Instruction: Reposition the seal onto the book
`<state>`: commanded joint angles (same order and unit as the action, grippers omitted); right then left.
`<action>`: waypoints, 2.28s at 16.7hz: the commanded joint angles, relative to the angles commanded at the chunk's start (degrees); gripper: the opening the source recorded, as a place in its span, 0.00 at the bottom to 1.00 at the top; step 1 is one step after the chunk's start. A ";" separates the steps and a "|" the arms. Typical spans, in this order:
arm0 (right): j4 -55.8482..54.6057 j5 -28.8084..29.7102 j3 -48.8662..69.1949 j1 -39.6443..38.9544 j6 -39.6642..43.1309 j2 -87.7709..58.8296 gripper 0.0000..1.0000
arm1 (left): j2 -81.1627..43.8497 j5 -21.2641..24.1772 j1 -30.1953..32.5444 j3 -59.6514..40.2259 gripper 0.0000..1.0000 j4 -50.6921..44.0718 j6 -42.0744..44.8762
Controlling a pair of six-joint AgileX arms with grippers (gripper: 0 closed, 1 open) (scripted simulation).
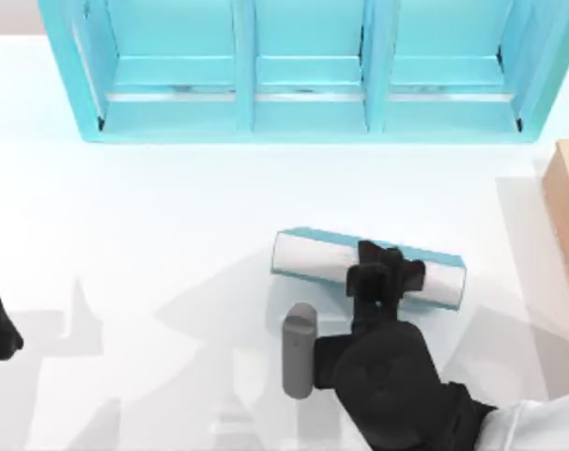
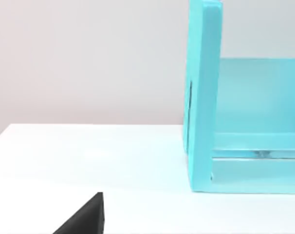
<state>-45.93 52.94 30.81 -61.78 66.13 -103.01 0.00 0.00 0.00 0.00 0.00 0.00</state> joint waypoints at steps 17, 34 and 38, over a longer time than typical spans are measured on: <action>9.49 4.15 0.98 -8.78 -9.43 -0.12 1.00 | 0.00 0.00 0.00 0.00 1.00 0.00 0.00; 70.88 21.73 8.29 -32.71 -60.05 6.64 1.00 | 0.00 0.00 0.00 0.00 1.00 0.00 0.00; 70.83 21.60 8.21 -32.44 -59.97 6.36 1.00 | 0.00 0.00 0.00 0.00 1.00 0.00 0.00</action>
<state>24.89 74.54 39.03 -94.22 6.16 -96.65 0.00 0.00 0.00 0.00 0.00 0.00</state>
